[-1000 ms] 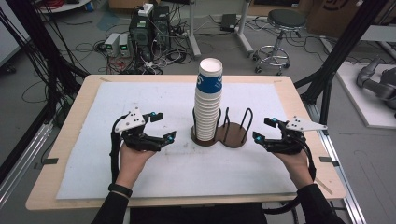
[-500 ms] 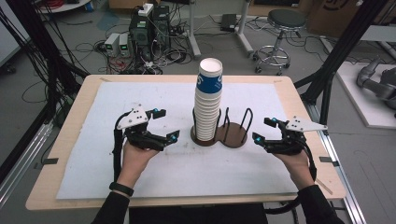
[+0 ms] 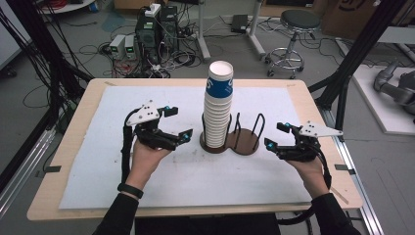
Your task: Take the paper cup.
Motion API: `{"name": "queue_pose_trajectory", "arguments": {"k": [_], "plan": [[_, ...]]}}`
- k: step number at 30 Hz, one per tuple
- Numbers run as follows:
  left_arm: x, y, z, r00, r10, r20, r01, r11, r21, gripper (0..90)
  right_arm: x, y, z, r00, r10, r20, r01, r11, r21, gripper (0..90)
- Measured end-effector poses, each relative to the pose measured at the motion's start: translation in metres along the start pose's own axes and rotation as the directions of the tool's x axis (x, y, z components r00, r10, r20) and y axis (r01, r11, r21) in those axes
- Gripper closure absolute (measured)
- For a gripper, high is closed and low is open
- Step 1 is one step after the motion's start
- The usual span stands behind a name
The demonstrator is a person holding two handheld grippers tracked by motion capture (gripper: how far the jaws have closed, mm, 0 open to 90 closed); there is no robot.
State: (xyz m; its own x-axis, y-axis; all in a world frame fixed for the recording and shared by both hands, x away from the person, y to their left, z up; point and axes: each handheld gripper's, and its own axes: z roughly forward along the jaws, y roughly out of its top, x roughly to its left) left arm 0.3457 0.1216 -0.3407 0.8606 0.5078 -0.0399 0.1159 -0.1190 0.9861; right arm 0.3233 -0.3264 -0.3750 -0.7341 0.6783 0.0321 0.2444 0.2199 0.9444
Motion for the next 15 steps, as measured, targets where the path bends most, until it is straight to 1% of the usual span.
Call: {"name": "queue_pose_trajectory", "arguments": {"k": [1, 5, 7, 8, 10, 12, 15], "plan": [[0.001, 0.002, 0.003, 1.0, 0.0, 0.001, 0.0, 1.0, -0.003, 6.1, 0.0, 0.0, 0.0, 1.0, -0.001, -0.001, 0.001, 1.0, -0.001, 19.6], [0.002, 0.006, 0.009, 1.0, 0.007, -0.003, -0.007, 1.0, -0.002, 6.1, 0.0, 0.0, 0.0, 1.0, -0.003, -0.001, 0.003, 1.0, -0.004, 19.6], [0.004, 0.01, 0.014, 1.0, 0.003, -0.004, -0.003, 1.0, -0.007, 6.1, 0.0, 0.0, 0.0, 1.0, -0.001, 0.0, 0.001, 1.0, -0.003, 19.6], [0.005, 0.011, 0.016, 1.0, 0.008, -0.002, -0.008, 0.9999, -0.007, 6.1, 0.0, 0.0, 0.0, 1.0, -0.001, 0.0, 0.001, 1.0, -0.003, 19.6], [0.006, 0.013, 0.021, 0.9999, 0.014, 0.001, -0.014, 0.9999, 0.008, 6.1, 0.0, 0.0, 0.0, 1.0, 0.002, 0.002, -0.002, 1.0, -0.001, 19.6], [0.006, 0.015, 0.026, 0.9998, 0.02, 0.008, -0.02, 0.9998, 0.008, 6.1, 0.0, 0.0, 0.0, 1.0, 0.004, 0.002, -0.004, 1.0, 0.0, 19.6], [0.007, 0.017, 0.033, 0.9996, 0.027, 0.007, -0.027, 0.9996, 0.005, 6.1, 0.0, 0.0, 0.0, 1.0, 0.003, -0.003, -0.003, 1.0, 0.0, 19.6]]}}
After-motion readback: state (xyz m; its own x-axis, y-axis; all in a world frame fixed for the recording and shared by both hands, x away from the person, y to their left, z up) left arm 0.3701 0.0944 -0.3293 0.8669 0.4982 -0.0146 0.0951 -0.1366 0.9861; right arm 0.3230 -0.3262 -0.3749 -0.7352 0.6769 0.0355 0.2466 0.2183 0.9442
